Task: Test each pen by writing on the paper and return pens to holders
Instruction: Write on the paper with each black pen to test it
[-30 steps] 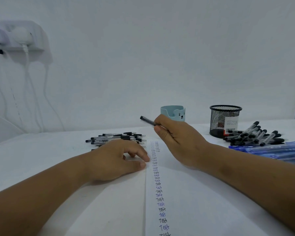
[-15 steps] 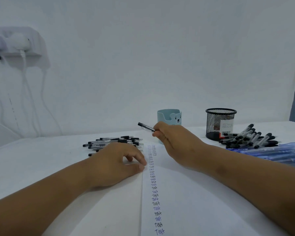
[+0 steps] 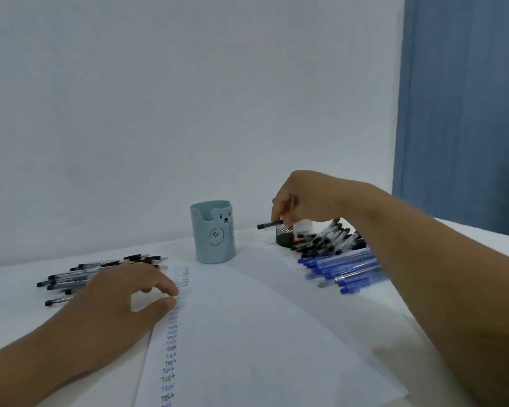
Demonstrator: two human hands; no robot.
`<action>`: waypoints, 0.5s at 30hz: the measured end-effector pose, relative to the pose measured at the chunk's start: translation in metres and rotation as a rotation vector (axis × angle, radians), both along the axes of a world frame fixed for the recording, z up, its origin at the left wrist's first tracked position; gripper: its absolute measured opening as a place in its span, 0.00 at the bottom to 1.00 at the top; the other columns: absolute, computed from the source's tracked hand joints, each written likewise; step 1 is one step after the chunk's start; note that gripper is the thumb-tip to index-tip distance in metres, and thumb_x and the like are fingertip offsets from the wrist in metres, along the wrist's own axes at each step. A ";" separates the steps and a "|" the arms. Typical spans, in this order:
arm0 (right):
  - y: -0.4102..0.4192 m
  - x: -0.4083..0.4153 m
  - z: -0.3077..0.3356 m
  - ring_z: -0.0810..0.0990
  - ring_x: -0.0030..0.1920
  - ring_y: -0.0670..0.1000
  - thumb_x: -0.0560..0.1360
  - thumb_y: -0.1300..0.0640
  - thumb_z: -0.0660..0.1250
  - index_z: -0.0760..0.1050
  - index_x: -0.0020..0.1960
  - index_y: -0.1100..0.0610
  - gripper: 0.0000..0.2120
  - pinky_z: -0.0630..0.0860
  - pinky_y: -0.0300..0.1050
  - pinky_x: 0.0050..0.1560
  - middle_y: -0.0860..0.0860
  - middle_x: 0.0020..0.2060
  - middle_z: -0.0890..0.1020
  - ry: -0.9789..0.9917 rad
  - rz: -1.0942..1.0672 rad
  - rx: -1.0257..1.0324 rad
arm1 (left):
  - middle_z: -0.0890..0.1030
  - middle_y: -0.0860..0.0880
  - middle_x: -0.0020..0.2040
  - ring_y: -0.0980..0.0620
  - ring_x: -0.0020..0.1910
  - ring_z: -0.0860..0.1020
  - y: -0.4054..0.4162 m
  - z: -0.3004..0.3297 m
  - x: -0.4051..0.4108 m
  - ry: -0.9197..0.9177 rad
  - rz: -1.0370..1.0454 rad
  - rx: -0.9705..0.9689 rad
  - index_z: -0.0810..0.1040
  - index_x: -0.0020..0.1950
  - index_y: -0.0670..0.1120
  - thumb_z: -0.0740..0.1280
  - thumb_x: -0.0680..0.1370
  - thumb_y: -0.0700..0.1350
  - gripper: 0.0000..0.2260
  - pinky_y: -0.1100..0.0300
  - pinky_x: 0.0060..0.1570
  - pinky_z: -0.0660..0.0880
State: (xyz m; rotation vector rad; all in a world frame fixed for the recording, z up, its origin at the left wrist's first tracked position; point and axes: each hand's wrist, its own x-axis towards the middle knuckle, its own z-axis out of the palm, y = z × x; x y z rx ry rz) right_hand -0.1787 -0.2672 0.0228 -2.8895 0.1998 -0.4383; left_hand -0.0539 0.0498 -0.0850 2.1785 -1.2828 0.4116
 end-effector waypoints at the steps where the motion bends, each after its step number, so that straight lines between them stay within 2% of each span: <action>1: -0.011 -0.005 0.001 0.77 0.30 0.35 0.73 0.64 0.75 0.86 0.48 0.50 0.10 0.69 0.28 0.32 0.42 0.34 0.82 0.018 -0.043 0.000 | 0.80 0.69 0.51 0.66 0.52 0.75 0.000 0.000 0.000 -0.003 0.000 0.004 0.81 0.49 0.67 0.74 0.75 0.51 0.10 0.67 0.48 0.70; 3: -0.030 -0.013 0.000 0.77 0.33 0.37 0.72 0.63 0.75 0.86 0.45 0.47 0.11 0.71 0.31 0.34 0.40 0.34 0.82 0.055 -0.126 0.002 | 0.80 0.70 0.50 0.69 0.51 0.76 -0.002 0.000 -0.001 -0.011 0.008 -0.004 0.78 0.51 0.71 0.75 0.74 0.49 0.16 0.63 0.46 0.72; 6: -0.051 -0.016 -0.009 0.79 0.34 0.38 0.72 0.65 0.74 0.85 0.42 0.46 0.14 0.76 0.40 0.41 0.42 0.35 0.84 0.108 -0.206 0.006 | 0.80 0.71 0.47 0.70 0.49 0.76 -0.002 -0.003 0.002 0.009 0.039 -0.035 0.79 0.48 0.71 0.77 0.72 0.45 0.19 0.61 0.43 0.73; 9: -0.058 -0.014 -0.019 0.79 0.29 0.35 0.73 0.71 0.66 0.86 0.46 0.50 0.19 0.74 0.36 0.34 0.47 0.39 0.87 0.108 -0.227 0.050 | 0.81 0.71 0.45 0.70 0.46 0.77 -0.001 -0.006 0.005 -0.018 0.058 -0.014 0.80 0.46 0.71 0.79 0.70 0.44 0.20 0.72 0.40 0.70; 12: -0.056 -0.013 -0.024 0.76 0.24 0.34 0.73 0.74 0.60 0.85 0.53 0.54 0.22 0.69 0.30 0.24 0.51 0.43 0.86 0.086 -0.214 0.068 | 0.81 0.72 0.45 0.71 0.45 0.77 -0.001 -0.003 0.000 -0.027 0.047 -0.018 0.80 0.47 0.71 0.77 0.70 0.55 0.12 0.74 0.37 0.69; 14: -0.054 -0.012 -0.025 0.77 0.26 0.34 0.73 0.74 0.60 0.85 0.54 0.55 0.22 0.69 0.30 0.25 0.52 0.45 0.86 0.082 -0.208 0.057 | 0.81 0.71 0.45 0.70 0.46 0.77 -0.001 -0.004 0.002 -0.023 0.052 -0.026 0.80 0.47 0.71 0.78 0.71 0.48 0.17 0.72 0.39 0.71; 15: -0.052 -0.011 -0.024 0.80 0.32 0.35 0.73 0.73 0.60 0.85 0.54 0.54 0.22 0.72 0.31 0.28 0.51 0.47 0.86 0.075 -0.210 0.044 | 0.81 0.71 0.45 0.70 0.46 0.77 -0.001 -0.005 0.003 -0.024 0.057 -0.025 0.80 0.47 0.71 0.78 0.71 0.45 0.19 0.69 0.40 0.72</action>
